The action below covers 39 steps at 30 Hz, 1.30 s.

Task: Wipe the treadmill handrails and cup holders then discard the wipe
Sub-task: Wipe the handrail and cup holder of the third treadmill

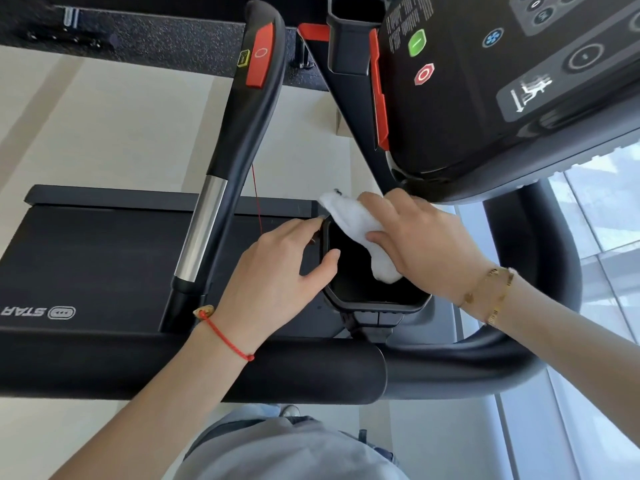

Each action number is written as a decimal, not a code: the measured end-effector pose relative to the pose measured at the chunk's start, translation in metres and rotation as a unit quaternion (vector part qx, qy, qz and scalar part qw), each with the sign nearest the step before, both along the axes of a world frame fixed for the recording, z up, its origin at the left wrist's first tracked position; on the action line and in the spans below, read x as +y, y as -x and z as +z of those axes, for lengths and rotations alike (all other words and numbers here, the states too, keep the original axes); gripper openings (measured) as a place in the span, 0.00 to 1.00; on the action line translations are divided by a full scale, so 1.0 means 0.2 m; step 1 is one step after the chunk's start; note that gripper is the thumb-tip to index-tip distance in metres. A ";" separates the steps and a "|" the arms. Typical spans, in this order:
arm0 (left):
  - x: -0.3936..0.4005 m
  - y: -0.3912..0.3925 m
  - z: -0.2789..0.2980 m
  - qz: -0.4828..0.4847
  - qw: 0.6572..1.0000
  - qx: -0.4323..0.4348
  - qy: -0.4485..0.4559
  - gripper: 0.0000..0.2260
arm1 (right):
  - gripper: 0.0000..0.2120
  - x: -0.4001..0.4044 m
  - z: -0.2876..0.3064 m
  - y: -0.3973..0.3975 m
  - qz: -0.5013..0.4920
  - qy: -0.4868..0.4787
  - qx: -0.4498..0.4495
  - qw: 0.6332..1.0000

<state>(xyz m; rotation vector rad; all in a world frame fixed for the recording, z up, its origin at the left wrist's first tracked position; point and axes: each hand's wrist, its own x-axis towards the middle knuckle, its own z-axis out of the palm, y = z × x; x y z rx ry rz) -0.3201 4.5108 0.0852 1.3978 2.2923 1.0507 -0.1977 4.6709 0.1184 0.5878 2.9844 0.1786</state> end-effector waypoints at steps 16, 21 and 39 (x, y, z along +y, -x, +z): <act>0.02 0.00 0.01 -0.013 1.000 0.010 0.009 0.20 | 0.26 -0.10 -0.06 -0.21 -0.228 0.262 0.154 0.925; 0.00 0.00 0.01 -0.017 1.000 0.002 0.003 0.18 | 0.24 -0.08 -0.05 -0.13 -0.200 0.242 0.170 0.934; -0.01 0.02 -0.01 -0.013 0.998 -0.066 0.005 0.22 | 0.20 -0.09 0.24 -0.23 0.076 0.336 -0.002 0.939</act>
